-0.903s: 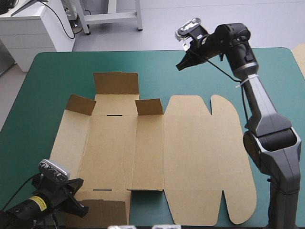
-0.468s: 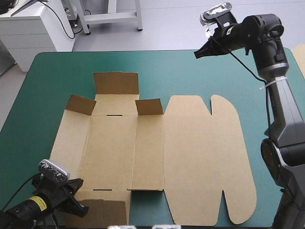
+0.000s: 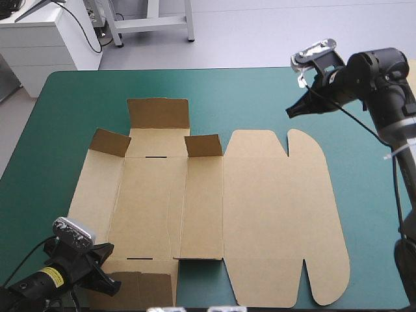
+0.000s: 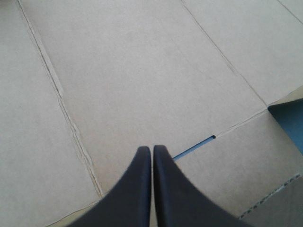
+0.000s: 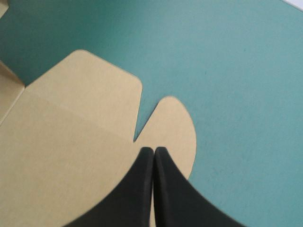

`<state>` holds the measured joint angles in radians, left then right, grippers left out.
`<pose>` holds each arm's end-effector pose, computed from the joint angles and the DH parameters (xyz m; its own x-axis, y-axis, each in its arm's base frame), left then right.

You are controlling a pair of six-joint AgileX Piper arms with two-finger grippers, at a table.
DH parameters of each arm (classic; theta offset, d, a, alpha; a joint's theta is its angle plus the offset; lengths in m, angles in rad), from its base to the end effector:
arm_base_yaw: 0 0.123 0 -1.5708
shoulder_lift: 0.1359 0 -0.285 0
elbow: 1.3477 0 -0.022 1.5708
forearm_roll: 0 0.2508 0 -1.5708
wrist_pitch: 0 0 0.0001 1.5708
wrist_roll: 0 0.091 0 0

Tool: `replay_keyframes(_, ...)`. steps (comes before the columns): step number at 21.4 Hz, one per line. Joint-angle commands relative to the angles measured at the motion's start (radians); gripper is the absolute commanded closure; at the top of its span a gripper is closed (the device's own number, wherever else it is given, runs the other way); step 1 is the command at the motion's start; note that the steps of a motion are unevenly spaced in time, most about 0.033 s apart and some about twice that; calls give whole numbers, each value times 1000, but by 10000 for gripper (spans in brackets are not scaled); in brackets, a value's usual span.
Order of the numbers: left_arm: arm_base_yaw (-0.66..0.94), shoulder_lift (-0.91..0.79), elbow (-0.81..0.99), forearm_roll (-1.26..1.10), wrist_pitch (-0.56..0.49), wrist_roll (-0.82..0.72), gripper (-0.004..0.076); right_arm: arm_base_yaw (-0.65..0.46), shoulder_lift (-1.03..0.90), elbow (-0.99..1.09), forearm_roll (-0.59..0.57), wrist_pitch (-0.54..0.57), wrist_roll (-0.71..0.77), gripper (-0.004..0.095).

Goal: Fold the box

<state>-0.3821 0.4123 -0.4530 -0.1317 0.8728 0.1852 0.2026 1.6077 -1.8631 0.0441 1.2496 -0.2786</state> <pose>0.0610 -0.0344 0.2642 -0.5789 0.3400 -0.7411 0.5003 0.8658 0.0063 0.3262 0.0709 0.4371 -0.6853 -0.4076 -0.6035 -0.4202 0.8982 -0.1294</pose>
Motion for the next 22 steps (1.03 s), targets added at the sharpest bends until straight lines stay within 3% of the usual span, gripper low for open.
replay_keyframes(1,-5,10,-29,-21,-66,-10,731,-9,-177,171,-6,-51,-5,927)
replay_keyframes(10,-5,10,-95,-21,-54,-10,731,-9,-598,644,-2,-179,44,927)
replay_keyframes(16,-5,45,-221,-18,22,-21,731,-9,-843,880,4,-173,79,928)
replay_keyframes(22,-5,214,-450,-17,156,-27,731,-9,-978,1028,20,-186,111,928)
